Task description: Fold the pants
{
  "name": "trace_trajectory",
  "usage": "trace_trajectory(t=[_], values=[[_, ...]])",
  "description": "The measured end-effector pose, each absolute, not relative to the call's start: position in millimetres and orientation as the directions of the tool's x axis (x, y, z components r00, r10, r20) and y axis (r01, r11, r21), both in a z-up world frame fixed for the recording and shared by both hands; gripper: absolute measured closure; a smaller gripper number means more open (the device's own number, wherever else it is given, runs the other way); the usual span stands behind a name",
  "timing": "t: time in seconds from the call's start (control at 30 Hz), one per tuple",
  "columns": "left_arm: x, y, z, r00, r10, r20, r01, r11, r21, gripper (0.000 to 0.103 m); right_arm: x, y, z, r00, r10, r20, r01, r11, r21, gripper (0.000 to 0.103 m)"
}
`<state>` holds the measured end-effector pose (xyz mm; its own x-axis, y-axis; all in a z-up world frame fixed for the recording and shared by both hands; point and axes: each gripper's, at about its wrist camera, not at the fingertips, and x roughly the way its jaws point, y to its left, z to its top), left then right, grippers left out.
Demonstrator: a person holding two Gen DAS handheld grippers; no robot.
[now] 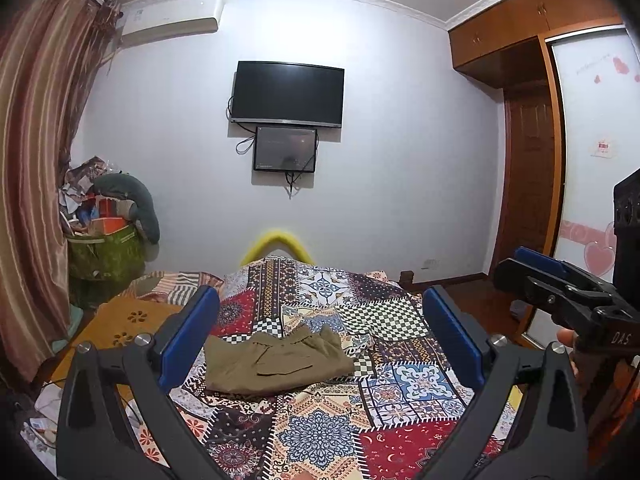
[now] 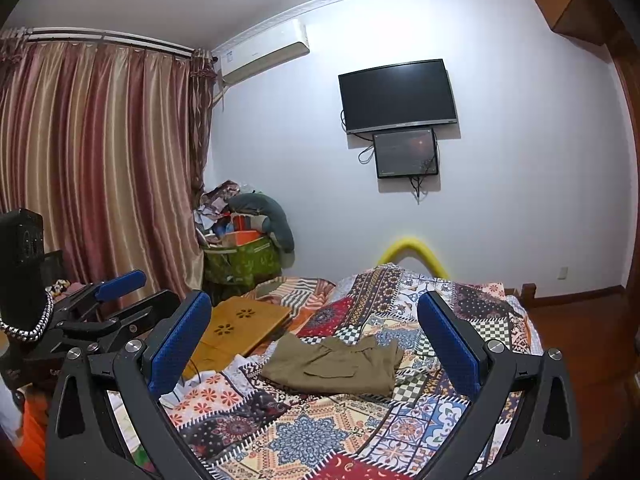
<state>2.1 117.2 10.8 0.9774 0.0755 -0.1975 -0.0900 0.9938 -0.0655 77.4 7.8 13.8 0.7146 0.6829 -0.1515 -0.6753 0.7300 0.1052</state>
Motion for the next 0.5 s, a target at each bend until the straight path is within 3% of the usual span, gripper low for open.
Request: trace_trajectory(t=[0.5], values=[[3.0, 117.3, 8.7, 0.977, 0.069, -0.200, -0.083, 0.994, -0.066, 0.001, 78.8, 8.2, 13.7, 0.713, 0.683, -0.157, -0.675, 0.730, 0.109, 0.000]])
